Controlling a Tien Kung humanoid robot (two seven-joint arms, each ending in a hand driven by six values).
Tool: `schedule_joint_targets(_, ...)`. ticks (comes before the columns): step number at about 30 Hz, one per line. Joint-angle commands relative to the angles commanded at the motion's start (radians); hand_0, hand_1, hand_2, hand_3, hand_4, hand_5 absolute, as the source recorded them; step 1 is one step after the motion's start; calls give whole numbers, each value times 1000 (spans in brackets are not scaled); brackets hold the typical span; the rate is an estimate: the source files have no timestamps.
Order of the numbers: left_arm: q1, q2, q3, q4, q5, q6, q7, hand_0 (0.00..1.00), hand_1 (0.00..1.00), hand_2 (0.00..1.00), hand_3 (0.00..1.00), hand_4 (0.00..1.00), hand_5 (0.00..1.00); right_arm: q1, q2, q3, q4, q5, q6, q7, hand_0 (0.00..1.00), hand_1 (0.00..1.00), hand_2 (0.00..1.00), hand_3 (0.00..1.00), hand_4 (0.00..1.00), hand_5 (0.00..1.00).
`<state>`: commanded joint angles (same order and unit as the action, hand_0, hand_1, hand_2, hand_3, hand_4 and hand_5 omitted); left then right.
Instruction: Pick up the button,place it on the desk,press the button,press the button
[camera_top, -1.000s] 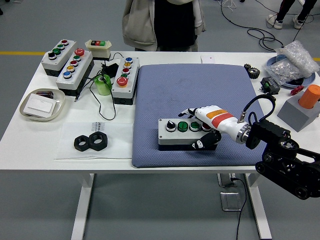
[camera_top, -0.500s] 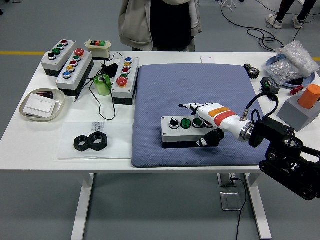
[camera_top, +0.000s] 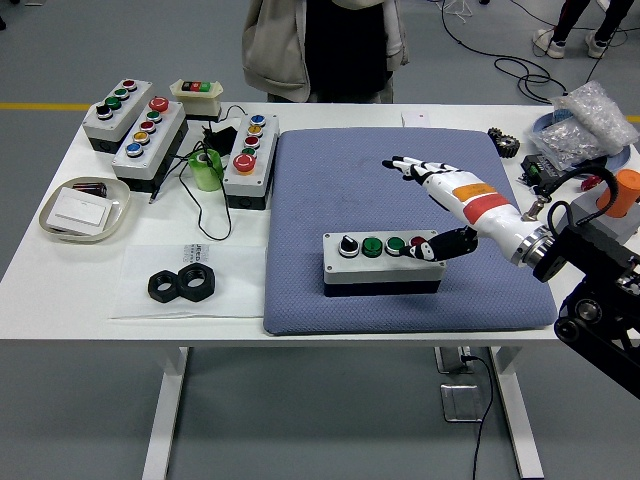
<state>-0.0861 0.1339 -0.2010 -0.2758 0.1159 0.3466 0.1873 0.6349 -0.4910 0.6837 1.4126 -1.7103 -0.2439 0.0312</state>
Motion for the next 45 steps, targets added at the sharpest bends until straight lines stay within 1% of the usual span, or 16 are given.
schedule_joint_targets(2,-1,1,4,-1,-4,0,-2,772,805,888,806,569,998,-19,-26,8,32,25,-72,-31,553,449,591,990,840,226)
schedule_joint_targets(5,-1,2,8,-1,-9,0,-4,772,805,888,806,569,998,-31,-44,7,54,56,-163,-46,553,449,591,990,840,226)
schedule_joint_targets(6,-1,2,10,-1,-11,0,-5,773,805,887,806,569,998,-35,-52,2,62,77,-199,-41,267,113,274,810,792,302)
schedule_joint_targets(7,-1,2,10,-1,-12,0,-6,773,805,887,806,569,998,-37,-55,1,64,86,-215,-39,267,113,274,810,792,302)
schedule_joint_targets(8,-1,2,10,-1,-12,0,-6,773,805,887,806,569,998,-37,-56,0,65,89,-220,-38,267,113,274,810,792,302)
schedule_joint_targets(10,0,2,9,-1,-11,0,-5,773,805,887,806,569,998,-37,-65,-23,71,99,-212,-60,267,113,274,810,792,302)
schedule_joint_targets(11,-1,2,10,-1,-12,-1,-6,773,805,887,806,569,998,-35,-70,-37,71,109,-190,-78,267,113,274,810,792,302)
schedule_joint_targets(12,-1,2,10,-1,-13,-1,-6,773,805,888,806,568,998,-34,-72,-43,71,113,-179,-85,105,2,105,658,416,111)
schedule_joint_targets(17,-2,2,10,-1,-13,-1,-5,773,805,888,806,568,998,-37,-85,-61,86,131,-110,-85,105,2,105,658,416,111)
schedule_joint_targets(18,-2,2,10,-1,-14,-1,-6,773,806,888,807,568,998,-37,-87,-64,93,123,-92,-89,107,2,75,630,435,2)
schedule_joint_targets(20,-2,2,10,-1,-14,-1,-5,773,806,888,807,568,998,-37,-89,-67,100,116,-74,-94,107,2,75,630,435,2)
schedule_joint_targets(23,-2,2,9,-1,-12,-1,-5,773,806,888,807,568,998,-34,-92,-73,113,98,-33,-108,107,2,75,630,435,2)
schedule_joint_targets(24,-2,2,9,-1,-11,-1,-5,773,805,888,807,568,998,-33,-92,-76,114,93,-22,-113,122,2,65,616,552,2)
schedule_joint_targets(26,-2,2,8,-1,-11,-1,-4,773,805,888,807,568,998,-29,-92,-87,114,86,-3,-122,122,2,65,616,552,2)
schedule_joint_targets(36,-3,3,11,-1,-13,-1,-5,773,806,889,810,568,998,-21,-79,-121,69,82,24,-139,116,2,58,623,558,2)
schedule_joint_targets(45,-4,2,11,-1,-13,-1,-6,774,808,890,811,568,998,-16,-70,-137,22,85,34,-148,118,2,59,626,559,2)
